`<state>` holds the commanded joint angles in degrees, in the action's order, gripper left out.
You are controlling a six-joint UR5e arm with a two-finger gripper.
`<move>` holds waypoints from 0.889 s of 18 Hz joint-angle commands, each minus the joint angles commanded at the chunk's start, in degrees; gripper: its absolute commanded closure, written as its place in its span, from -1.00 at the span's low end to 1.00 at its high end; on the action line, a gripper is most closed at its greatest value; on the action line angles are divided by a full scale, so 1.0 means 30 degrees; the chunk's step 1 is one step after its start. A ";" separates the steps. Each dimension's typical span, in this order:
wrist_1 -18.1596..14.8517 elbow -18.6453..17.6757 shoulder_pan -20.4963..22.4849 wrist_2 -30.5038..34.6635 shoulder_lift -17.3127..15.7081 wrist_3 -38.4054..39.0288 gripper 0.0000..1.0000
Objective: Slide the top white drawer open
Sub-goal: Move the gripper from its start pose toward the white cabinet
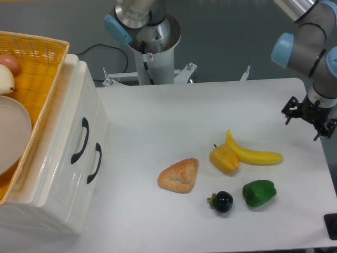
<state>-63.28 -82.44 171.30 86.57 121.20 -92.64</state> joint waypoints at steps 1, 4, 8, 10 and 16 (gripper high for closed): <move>0.0000 0.0000 0.0000 0.0000 -0.0029 -0.0058 -1.00; 0.0000 0.0000 0.0029 0.0000 -0.0029 0.0117 -1.00; 0.0000 0.0000 -0.0145 -0.0029 -0.0263 0.0408 -1.00; 0.0000 0.0029 -0.0583 -0.0029 -0.0410 0.1750 -1.00; -0.0029 -0.0263 -0.2195 -0.0470 -0.1287 0.5416 -1.00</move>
<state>-63.37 -83.23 164.71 85.16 117.34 -76.39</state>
